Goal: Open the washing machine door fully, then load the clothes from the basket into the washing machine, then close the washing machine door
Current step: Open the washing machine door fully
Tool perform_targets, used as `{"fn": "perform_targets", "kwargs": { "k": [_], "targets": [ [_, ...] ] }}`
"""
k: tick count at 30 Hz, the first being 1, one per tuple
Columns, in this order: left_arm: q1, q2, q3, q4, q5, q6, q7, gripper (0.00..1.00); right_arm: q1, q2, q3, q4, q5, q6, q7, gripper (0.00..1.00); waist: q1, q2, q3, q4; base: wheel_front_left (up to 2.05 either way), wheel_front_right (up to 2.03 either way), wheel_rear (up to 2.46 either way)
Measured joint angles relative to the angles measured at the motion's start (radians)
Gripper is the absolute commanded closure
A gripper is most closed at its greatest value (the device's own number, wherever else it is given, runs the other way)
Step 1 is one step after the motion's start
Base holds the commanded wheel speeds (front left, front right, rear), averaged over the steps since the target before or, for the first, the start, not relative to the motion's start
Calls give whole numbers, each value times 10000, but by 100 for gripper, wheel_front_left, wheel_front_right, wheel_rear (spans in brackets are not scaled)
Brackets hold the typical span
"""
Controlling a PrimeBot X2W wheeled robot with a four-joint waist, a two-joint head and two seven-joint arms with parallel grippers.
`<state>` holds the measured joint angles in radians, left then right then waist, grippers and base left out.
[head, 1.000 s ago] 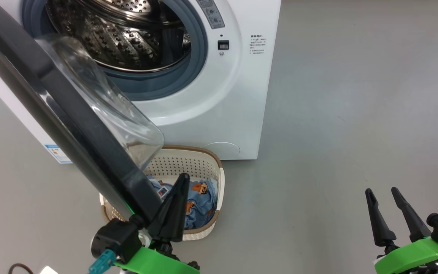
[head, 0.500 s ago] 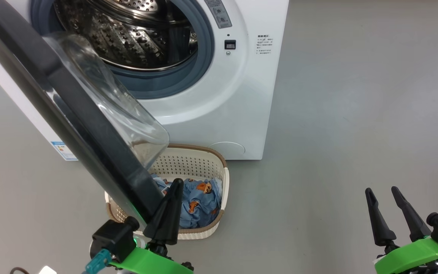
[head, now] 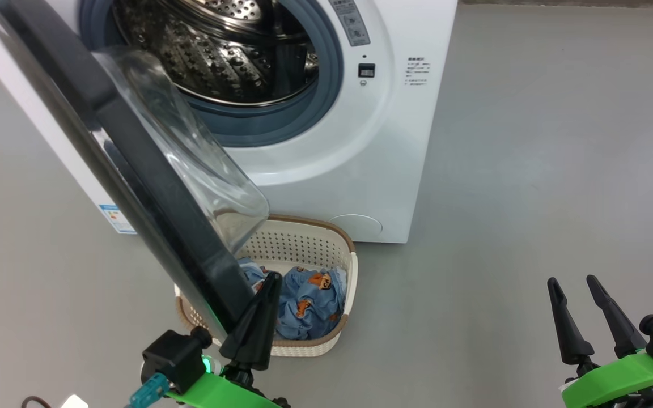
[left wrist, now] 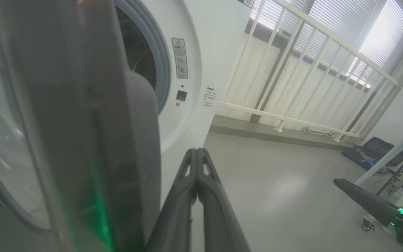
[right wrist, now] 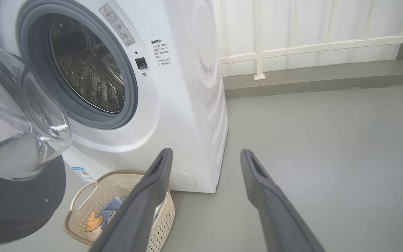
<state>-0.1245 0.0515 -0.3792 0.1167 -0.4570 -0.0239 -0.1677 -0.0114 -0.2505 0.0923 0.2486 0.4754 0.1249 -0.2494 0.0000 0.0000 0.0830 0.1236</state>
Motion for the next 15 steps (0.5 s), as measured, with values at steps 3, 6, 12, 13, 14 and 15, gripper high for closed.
{"fn": "perform_targets", "kwargs": {
  "k": [3, 6, 12, 13, 14, 15],
  "targets": [
    [0, -2, -42, 19, -15, -2, 0, 100, 0, -25, 0, -13, 0, 0, -2, 0, 0, 0, -7, 164, 0, 0, 0],
    [1, -12, -82, 40, -15, -2, 2, 100, 0, -31, 0, -19, -2, 0, 0, 0, 0, 0, -20, 335, 0, 0, 0],
    [6, -17, -182, 73, -31, -2, 4, 100, 1, -67, 13, -63, -13, 0, 0, 0, 0, 0, -52, 729, 0, 0, 0],
    [7, -17, -198, 77, -38, -2, 4, 100, 1, -77, 13, -63, -13, 0, -2, 0, 0, 0, -56, 801, 0, 0, 0],
    [7, -17, -215, 86, -65, -2, 4, 100, 2, -86, 10, -63, -13, 0, -2, 0, 0, 0, -59, 876, 0, 0, 0],
    [7, -17, -226, 92, -75, 0, 4, 100, 2, -94, 4, -63, -15, 0, -2, 0, 0, 0, -62, 951, 0, 0, 0]
  ]
}}
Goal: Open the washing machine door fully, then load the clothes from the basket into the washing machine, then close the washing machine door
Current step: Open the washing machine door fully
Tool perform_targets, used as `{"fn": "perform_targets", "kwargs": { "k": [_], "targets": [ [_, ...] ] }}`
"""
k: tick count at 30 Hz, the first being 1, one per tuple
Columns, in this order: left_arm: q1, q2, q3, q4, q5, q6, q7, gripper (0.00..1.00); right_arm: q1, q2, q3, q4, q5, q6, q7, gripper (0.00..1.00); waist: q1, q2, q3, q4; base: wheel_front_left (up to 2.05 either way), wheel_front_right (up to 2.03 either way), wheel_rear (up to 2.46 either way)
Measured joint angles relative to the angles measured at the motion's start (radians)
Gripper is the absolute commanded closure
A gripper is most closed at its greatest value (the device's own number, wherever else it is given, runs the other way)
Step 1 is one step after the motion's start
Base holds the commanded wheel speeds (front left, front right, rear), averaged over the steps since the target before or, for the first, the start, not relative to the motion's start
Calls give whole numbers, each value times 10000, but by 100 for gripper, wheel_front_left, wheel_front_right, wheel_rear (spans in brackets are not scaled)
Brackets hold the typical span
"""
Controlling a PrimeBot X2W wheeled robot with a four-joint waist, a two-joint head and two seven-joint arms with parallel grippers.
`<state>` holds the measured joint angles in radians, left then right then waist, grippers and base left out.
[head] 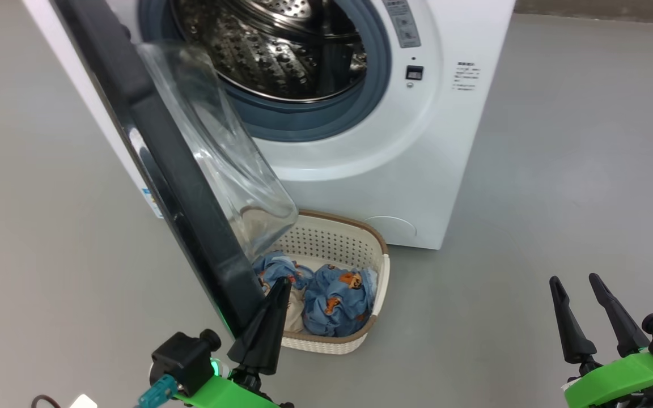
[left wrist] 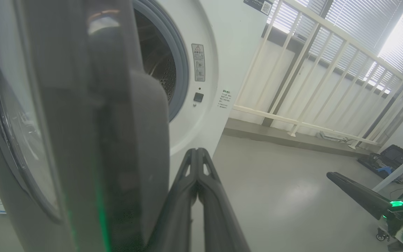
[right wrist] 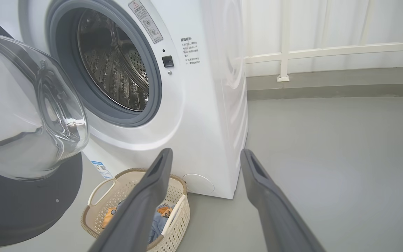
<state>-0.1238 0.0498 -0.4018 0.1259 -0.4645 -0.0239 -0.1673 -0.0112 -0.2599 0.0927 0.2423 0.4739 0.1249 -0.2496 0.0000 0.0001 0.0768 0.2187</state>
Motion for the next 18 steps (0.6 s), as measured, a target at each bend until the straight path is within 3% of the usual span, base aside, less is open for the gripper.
{"fn": "perform_targets", "kwargs": {
  "k": [18],
  "targets": [
    [16, 33, -138, -40, -13, 171, 13, 100, 6, -92, -259, -50, -117, 0, 2, 0, 0, 0, 54, 1482, 0, 0, 0]
  ]
}}
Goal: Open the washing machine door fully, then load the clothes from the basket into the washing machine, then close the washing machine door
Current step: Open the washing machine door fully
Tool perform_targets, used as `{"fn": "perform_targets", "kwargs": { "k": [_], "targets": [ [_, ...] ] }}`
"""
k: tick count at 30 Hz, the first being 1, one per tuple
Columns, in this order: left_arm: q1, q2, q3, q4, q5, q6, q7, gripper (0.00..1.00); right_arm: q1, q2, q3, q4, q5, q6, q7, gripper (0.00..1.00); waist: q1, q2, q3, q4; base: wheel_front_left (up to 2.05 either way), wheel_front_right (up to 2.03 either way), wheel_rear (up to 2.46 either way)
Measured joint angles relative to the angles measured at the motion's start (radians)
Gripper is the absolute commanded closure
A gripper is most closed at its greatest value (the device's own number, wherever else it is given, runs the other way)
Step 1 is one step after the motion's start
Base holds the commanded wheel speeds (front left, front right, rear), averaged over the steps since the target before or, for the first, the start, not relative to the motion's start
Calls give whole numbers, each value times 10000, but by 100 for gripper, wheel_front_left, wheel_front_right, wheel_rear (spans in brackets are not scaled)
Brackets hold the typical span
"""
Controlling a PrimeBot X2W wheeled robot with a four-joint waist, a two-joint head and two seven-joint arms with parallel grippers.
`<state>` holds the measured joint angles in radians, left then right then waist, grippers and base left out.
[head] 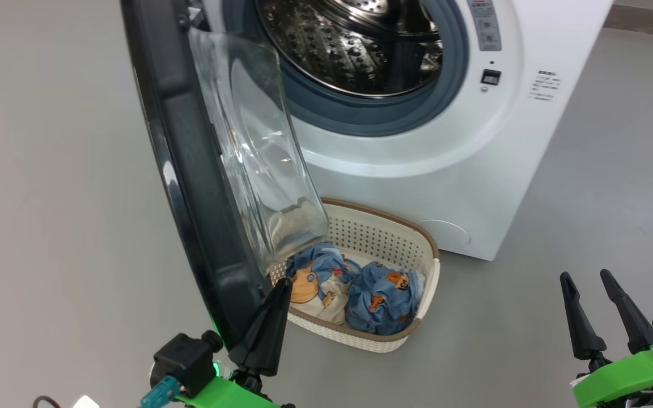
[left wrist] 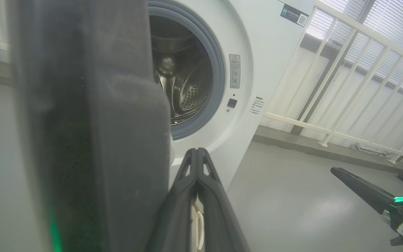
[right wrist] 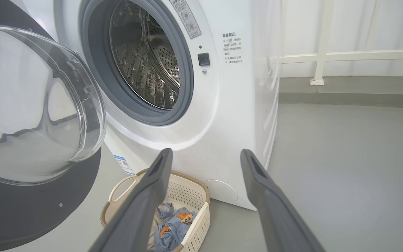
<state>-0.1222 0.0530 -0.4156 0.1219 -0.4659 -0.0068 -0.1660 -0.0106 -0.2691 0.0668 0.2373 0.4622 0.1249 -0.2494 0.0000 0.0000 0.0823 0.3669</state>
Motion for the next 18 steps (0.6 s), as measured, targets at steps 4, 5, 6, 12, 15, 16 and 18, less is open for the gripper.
{"fn": "perform_targets", "kwargs": {
  "k": [4, 5, 6, 12, 15, 16, 18],
  "targets": [
    [31, 111, 17, -77, 0, 109, 15, 100, 3, 0, -31, -15, -35, 0, -2, 0, 0, 0, 15, 313, 0, 0, 0],
    [33, 144, 23, -111, 0, 173, 59, 100, 4, 0, -35, -15, -44, 0, -2, 0, 0, 0, 20, 386, 0, 0, 0],
    [35, 167, 48, -138, 0, 205, 82, 100, 5, 0, -42, -15, -44, 0, 0, 0, 0, 0, 26, 458, 0, 0, 0],
    [180, 324, 328, -324, 0, 533, 90, 100, 10, -2, -59, -19, -138, 0, 0, 0, 0, 0, 47, 790, 0, 0, 0],
    [292, 474, 489, -437, -2, 711, 94, 100, 15, 0, -59, -19, -146, 0, -2, 0, -1, 0, 34, 900, 0, 0, 0],
    [338, 512, 560, -476, -4, 773, 92, 100, 23, 0, -54, -19, -146, 0, -2, 0, 0, 1, 29, 932, 0, 0, 0],
    [458, 585, 713, -556, -48, 865, 90, 100, 38, 2, -50, -17, -146, 0, -2, 0, 0, 0, 15, 992, 0, 0, 0]
  ]
}}
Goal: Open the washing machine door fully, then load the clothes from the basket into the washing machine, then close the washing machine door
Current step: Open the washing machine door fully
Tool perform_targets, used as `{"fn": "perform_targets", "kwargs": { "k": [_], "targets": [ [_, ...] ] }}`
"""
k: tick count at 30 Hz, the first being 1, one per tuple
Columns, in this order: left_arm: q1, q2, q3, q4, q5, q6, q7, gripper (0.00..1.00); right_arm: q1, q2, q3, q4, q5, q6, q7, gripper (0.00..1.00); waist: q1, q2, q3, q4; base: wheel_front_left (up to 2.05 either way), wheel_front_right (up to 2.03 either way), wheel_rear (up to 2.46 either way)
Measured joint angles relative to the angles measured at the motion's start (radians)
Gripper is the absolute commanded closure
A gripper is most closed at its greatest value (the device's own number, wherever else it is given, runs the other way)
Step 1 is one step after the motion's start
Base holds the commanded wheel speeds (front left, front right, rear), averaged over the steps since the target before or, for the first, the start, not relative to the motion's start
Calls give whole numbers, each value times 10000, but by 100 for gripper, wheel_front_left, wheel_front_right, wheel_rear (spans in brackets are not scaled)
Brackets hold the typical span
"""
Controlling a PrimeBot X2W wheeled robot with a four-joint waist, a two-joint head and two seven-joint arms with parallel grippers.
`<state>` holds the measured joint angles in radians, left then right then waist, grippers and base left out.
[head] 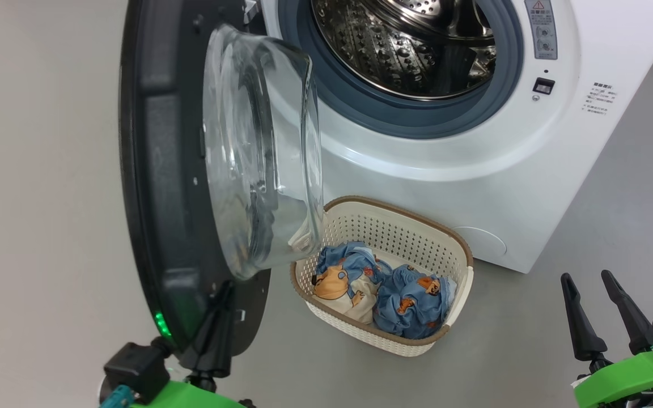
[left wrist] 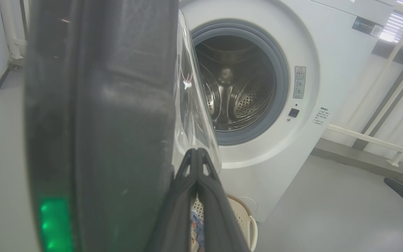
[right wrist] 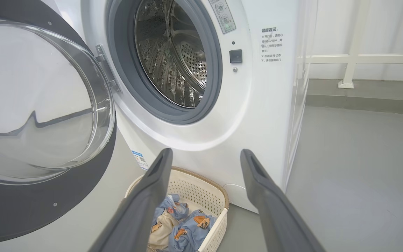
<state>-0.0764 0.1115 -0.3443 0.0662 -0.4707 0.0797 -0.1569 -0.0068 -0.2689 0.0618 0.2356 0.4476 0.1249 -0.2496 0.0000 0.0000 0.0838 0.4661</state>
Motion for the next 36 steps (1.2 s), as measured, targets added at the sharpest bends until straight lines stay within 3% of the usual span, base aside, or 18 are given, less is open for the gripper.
{"fn": "perform_targets", "kwargs": {
  "k": [13, 36],
  "targets": [
    [201, 558, 1081, -140, -360, 449, -123, 100, 149, 52, 6, -6, -4, 0, 2, 0, 0, 0, -68, 197, 0, 0, 0],
    [-1209, 1379, 2970, 1935, -642, 309, -849, 100, 126, -117, 63, -52, -4, 0, 2, 0, 0, 0, 534, 60, 0, 0, 0]
  ]
}}
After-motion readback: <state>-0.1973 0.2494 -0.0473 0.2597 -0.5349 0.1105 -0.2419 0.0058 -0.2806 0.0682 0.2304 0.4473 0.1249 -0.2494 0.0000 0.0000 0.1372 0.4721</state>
